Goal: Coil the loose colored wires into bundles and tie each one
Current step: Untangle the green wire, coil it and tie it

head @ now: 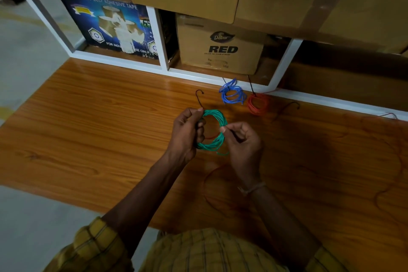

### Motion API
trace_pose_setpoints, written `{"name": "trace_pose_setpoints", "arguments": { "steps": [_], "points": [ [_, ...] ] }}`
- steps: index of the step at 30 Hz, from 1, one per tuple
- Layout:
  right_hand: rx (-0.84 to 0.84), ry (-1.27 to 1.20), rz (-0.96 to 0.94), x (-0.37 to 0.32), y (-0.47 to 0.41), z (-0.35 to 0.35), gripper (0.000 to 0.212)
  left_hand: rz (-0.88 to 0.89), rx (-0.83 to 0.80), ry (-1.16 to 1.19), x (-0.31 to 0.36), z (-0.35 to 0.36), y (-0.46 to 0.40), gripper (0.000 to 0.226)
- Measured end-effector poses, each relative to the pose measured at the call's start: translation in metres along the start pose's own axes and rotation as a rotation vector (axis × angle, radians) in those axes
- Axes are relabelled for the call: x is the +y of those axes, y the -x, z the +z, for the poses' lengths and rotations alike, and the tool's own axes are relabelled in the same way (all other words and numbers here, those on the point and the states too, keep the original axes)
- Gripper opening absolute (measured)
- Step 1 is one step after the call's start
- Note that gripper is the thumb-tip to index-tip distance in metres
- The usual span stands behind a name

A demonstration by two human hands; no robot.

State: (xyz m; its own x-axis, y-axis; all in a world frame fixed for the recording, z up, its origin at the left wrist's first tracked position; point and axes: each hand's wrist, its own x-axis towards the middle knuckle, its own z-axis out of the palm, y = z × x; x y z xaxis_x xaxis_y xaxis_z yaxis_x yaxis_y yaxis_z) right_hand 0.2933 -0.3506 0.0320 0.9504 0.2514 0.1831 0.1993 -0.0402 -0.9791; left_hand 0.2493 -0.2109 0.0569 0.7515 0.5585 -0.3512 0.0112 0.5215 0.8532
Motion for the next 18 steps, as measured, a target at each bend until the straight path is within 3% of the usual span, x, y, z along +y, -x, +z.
{"name": "trace_pose_setpoints", "arguments": {
  "steps": [2,5,10,14,18],
  "points": [
    [-0.035,0.043,-0.020,0.002,0.002,0.006,0.006,0.034,0.026,-0.024,0.002,-0.007,-0.003,0.032],
    [-0.148,0.118,-0.015,0.008,-0.001,0.015,0.002,0.172,0.061,-0.264,0.008,-0.025,-0.008,0.028],
    [-0.187,0.258,-0.007,0.023,-0.039,0.029,0.023,0.380,-0.010,-0.586,0.024,-0.064,-0.015,0.022],
    [-0.250,0.420,-0.018,0.034,-0.100,0.052,0.006,0.372,-0.021,-0.602,0.036,-0.085,-0.019,0.025],
    [-0.416,0.830,-0.006,0.061,-0.144,0.096,0.021,0.314,0.008,-0.541,0.043,-0.097,-0.028,0.029]
  ]
}}
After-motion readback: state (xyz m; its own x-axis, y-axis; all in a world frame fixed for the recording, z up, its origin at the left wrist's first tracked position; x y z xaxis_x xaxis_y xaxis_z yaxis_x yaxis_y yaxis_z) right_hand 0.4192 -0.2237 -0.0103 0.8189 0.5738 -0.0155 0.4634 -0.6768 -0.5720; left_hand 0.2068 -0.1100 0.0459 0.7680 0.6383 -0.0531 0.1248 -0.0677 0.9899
